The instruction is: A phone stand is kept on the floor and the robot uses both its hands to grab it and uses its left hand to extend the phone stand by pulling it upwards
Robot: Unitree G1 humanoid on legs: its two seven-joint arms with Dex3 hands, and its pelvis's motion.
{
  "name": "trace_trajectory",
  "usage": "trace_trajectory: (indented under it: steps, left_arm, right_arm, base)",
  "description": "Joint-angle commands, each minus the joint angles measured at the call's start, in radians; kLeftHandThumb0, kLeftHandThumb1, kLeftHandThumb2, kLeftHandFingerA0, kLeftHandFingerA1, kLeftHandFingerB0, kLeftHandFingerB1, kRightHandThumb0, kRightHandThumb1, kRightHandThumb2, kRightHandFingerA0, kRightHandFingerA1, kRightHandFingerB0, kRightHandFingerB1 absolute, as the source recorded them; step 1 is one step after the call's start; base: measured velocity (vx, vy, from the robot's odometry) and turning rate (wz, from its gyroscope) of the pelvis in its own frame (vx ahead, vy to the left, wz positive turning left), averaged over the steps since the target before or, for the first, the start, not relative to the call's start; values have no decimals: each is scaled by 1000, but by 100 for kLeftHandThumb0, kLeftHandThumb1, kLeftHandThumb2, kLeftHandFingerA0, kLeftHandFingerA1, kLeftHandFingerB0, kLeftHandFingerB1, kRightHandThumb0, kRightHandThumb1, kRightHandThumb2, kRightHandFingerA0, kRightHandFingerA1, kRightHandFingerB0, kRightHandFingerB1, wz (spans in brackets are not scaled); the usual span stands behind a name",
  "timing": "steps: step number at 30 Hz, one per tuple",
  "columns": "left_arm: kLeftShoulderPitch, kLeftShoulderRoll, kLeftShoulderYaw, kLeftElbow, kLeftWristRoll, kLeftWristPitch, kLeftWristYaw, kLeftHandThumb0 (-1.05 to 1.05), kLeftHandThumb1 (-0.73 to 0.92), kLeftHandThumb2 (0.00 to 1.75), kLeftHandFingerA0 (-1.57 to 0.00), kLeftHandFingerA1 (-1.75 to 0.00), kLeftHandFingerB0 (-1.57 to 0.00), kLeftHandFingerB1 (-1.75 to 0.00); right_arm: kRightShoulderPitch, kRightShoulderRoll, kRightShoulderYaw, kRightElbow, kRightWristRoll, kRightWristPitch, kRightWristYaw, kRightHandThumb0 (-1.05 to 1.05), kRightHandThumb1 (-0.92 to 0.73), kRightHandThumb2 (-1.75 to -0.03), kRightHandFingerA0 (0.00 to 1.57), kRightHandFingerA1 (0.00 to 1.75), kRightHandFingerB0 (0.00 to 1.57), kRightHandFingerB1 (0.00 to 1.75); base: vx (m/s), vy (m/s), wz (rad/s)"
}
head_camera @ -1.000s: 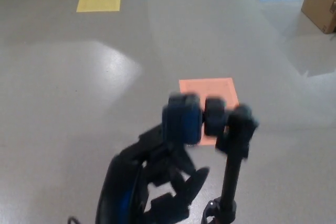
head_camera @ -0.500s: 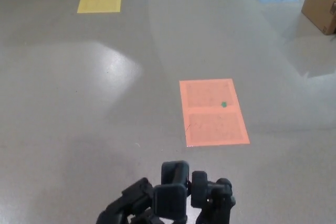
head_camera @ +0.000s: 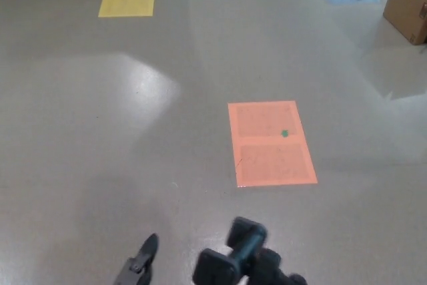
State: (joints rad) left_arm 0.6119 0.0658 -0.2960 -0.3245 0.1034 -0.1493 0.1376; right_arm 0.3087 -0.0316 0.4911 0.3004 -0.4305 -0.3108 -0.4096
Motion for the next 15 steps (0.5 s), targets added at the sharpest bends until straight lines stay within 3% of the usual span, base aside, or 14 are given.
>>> trace_trajectory:
  steps: [1, 4, 5, 7, 8, 9, 10, 11, 12, 15]
  left_arm:
    - [31, 46, 42, 32, 89, -154, 26, -93, 52, 94, 0, 0, 0, -6]
    - [40, 52, 55, 44, 84, -169, 18, -94, 53, 94, 0, 0, 0, -5]
    - [43, 52, 61, 48, 82, -176, 14, -93, 52, 94, 0, 0, 0, -6]
    - [53, 54, 72, 49, 77, -184, 8, -94, 52, 94, 0, 0, 0, -7]
    - [69, 60, 80, 49, 73, -198, 2, -94, 53, 94, 0, 0, 0, -6]
    - [76, 61, 84, 53, 78, -203, 4, -94, 53, 95, 0, 0, 0, -5]
    - [79, 64, 91, 60, 81, -211, 6, -96, 54, 95, 0, 0, 0, -3]
    - [80, 67, 98, 68, 83, -221, 6, -96, 54, 95, 0, 0, 0, -3]
    - [87, 69, 103, 76, 85, -233, 7, -96, 54, 95, 0, 0, 0, -2]
    - [111, 100, 163, 119, 61, -296, -2, -97, 56, 96, 0, 0, 0, -5]
  right_arm:
    - [42, -70, -26, -75, -2, 63, 100, -100, -74, -67, 0, 0, 0, 0]
    - [80, -101, -33, -150, -20, 114, 126, -100, -79, -64, 0, 0, 0, 0]
    - [86, -108, -36, -160, -18, 112, 130, -97, -61, -97, 0, 0, 0, 0]
    - [104, -125, -42, -187, -1, 107, 155, -97, -62, -97, 0, 0, 0, 0]
    - [131, -143, -48, -217, 16, 96, 176, -105, -80, -65, 0, 0, 0, 0]
    - [147, -162, -54, -241, 13, 94, 188, -105, -81, -65, 0, 0, 0, 0]
    - [163, -178, -59, -265, 12, 96, 199, -98, -65, -98, 0, 0, 0, 0]
    - [177, -189, -64, -286, 12, 100, 209, -98, -65, -98, 0, 0, 0, 0]
    - [203, -207, -73, -321, 9, 107, 217, -104, -79, -66, 0, 0, 0, 0]
    - [299, -291, -119, -394, 1, 23, 207, -98, -74, -64, 0, 0, 0, 0]
  base:
    - [0, 0, 0]
    - [0, 0, 0]
    - [0, 0, 0]
    - [0, 0, 0]
    - [0, 0, 0]
    - [0, 0, 0]
    - [0, 0, 0]
    - [0, 0, 0]
    - [0, 0, 0]
    - [0, 0, 0]
